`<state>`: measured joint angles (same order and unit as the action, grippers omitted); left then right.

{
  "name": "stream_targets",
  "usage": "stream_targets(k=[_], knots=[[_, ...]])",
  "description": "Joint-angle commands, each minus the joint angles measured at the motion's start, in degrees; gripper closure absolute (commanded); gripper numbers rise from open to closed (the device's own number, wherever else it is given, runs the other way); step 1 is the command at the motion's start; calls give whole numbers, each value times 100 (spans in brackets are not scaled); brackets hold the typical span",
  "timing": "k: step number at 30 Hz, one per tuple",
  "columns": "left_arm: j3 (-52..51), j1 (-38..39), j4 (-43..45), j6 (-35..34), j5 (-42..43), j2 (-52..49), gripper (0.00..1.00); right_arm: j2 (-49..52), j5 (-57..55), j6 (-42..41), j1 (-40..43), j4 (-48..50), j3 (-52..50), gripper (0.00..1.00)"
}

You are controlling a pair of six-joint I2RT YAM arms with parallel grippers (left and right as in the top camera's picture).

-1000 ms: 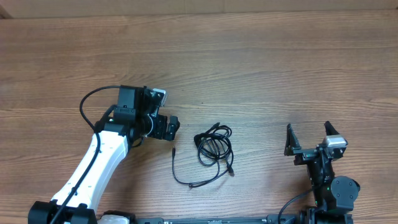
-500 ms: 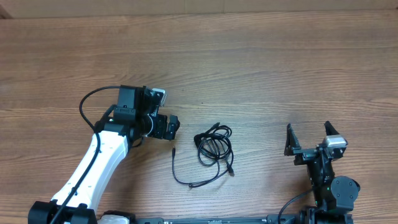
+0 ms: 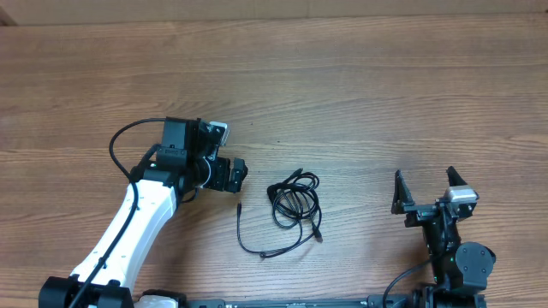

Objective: Untangle cables

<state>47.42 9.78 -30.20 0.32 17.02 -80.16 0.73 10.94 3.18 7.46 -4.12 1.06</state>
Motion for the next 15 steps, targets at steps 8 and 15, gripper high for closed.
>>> stream_targets(k=[8,15], knots=[[157,44,101,-7,37,-42,15,-57,-66,-20,11,22,-59,0],[157,44,188,-9,42,-42,0,-57,-66,-17,11,22,-59,0]])
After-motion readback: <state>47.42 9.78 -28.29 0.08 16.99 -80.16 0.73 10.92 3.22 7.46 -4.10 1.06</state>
